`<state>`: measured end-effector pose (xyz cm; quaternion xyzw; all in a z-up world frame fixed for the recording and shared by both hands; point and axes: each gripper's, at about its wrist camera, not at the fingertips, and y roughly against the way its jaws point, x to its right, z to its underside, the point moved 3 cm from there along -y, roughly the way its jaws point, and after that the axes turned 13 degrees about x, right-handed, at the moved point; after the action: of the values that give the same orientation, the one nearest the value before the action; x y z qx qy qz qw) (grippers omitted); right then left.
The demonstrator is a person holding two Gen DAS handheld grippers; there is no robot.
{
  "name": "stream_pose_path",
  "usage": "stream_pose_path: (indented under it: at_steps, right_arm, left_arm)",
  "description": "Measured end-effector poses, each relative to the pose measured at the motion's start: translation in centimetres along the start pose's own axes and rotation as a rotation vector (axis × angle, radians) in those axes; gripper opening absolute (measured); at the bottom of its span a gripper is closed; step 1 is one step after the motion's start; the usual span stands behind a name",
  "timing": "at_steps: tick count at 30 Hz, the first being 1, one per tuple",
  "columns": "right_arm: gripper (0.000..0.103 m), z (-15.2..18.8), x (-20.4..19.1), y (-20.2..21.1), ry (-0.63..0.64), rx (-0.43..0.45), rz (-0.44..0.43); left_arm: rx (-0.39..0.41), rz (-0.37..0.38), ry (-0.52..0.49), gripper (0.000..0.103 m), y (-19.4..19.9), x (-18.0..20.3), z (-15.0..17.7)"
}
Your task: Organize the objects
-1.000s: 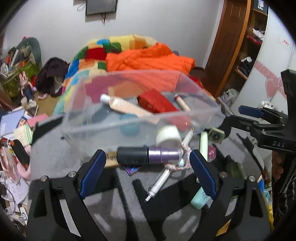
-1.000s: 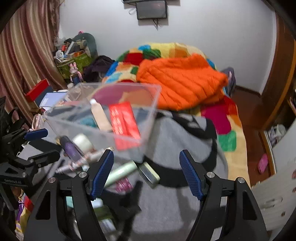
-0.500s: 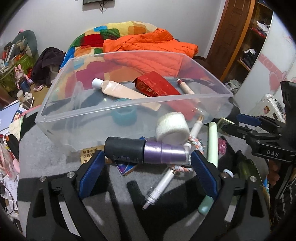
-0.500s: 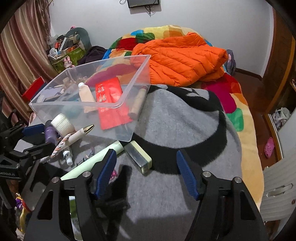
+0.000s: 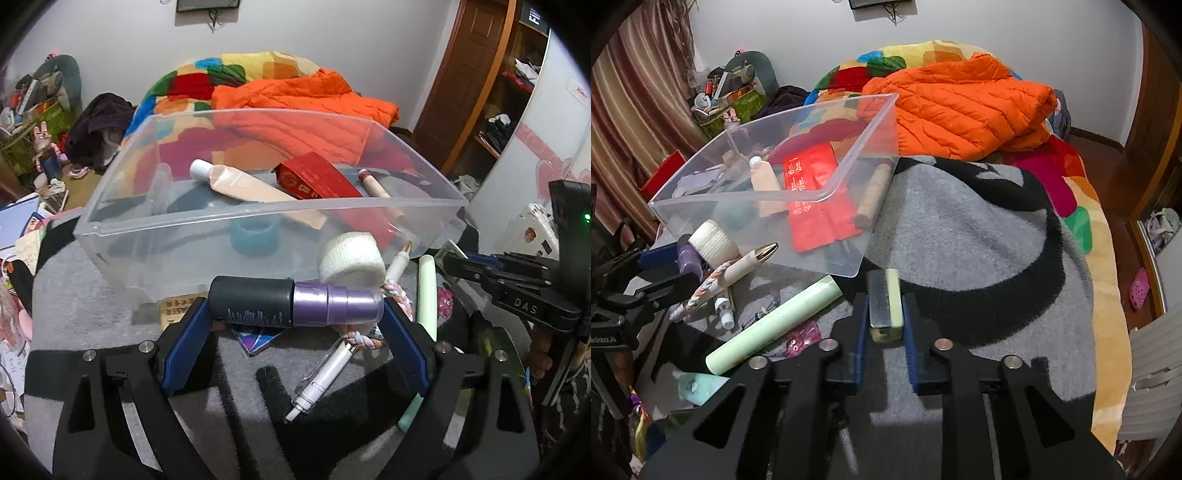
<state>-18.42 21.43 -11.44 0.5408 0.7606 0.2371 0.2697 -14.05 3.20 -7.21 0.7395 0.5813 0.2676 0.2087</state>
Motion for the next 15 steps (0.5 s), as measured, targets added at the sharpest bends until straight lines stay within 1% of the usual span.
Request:
stream_pose_path:
  at_steps: [8,15]
  right_arm:
    - [0.015,-0.1,-0.1,2.1,-0.001,0.038,0.0]
    - [0.015,-1.4,-0.6,4.5,0.004,0.097,-0.005]
  left_arm:
    - [0.026,-0.017,0.007,0.09,1.8,0.0,0.2]
    - [0.082,-0.022,0.001,0.09,4.5,0.3,-0.4]
